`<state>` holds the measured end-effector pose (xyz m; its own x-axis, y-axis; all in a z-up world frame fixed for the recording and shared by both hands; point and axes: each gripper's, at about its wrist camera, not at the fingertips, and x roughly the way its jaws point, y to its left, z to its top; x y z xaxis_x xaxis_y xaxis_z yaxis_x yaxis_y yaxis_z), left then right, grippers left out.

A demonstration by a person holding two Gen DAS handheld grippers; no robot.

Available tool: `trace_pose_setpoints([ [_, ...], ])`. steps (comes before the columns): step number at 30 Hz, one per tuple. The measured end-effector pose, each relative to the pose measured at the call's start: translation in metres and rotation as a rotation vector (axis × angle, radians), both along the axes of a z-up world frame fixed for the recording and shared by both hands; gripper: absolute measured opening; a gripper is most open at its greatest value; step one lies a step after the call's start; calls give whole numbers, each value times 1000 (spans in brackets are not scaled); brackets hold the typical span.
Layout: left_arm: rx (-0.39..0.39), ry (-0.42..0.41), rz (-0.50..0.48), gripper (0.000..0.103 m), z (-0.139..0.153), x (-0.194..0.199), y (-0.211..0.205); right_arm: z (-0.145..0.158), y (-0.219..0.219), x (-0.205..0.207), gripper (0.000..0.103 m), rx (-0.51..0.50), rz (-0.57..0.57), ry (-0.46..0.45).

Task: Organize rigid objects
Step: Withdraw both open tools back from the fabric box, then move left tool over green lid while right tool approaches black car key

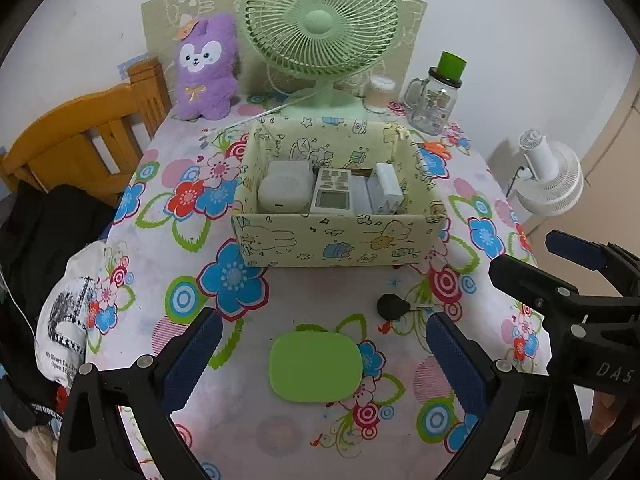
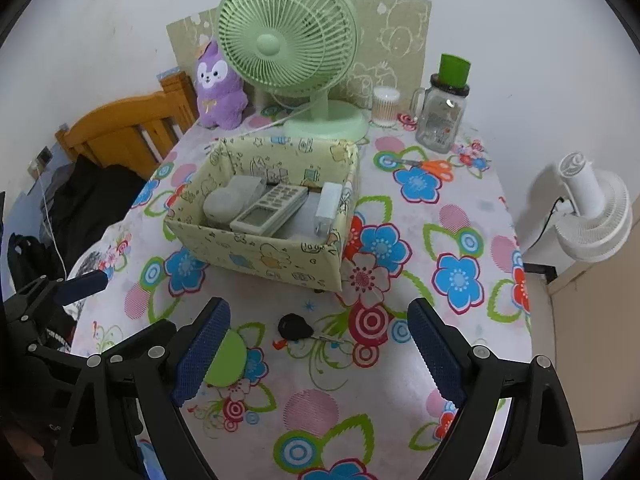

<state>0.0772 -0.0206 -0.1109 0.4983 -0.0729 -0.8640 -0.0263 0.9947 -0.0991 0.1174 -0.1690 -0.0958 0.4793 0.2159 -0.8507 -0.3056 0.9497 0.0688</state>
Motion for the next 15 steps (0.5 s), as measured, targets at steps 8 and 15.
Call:
trace_pose_setpoints([
  [8, 20, 36, 18, 102, -28, 7, -4, -27, -4, 16, 92, -6, 17, 26],
  [15, 25, 84, 26, 102, -56, 14, -3, -54, -5, 24, 92, -21, 6, 57],
])
